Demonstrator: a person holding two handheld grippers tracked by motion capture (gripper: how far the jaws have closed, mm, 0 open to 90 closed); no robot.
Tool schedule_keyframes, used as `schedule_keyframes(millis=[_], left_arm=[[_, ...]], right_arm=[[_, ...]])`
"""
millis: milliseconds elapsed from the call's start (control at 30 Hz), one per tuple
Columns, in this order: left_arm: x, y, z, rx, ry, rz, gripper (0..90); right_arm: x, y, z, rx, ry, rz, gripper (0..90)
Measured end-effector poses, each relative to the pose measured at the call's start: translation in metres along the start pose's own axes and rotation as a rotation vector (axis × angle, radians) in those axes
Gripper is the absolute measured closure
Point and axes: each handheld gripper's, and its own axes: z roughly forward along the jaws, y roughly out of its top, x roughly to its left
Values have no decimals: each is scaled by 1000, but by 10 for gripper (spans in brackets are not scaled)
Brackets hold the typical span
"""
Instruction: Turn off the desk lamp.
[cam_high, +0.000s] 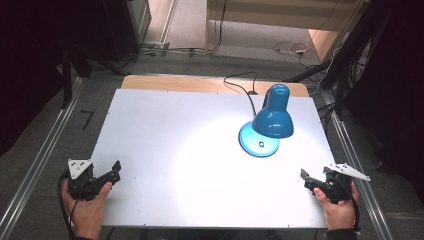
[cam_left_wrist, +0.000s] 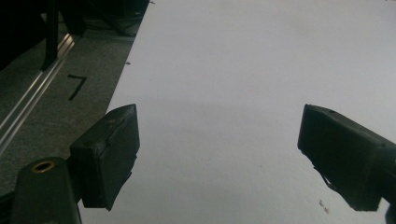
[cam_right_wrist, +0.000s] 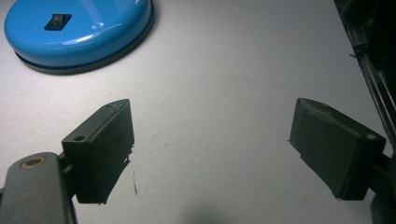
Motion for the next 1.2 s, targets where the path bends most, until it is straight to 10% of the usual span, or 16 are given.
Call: schedule_keyframes(millis=[1200], left_arm=[[1, 0, 1, 3, 7, 1, 142]], right_arm=[[25, 18, 16, -14, 39, -44, 130]])
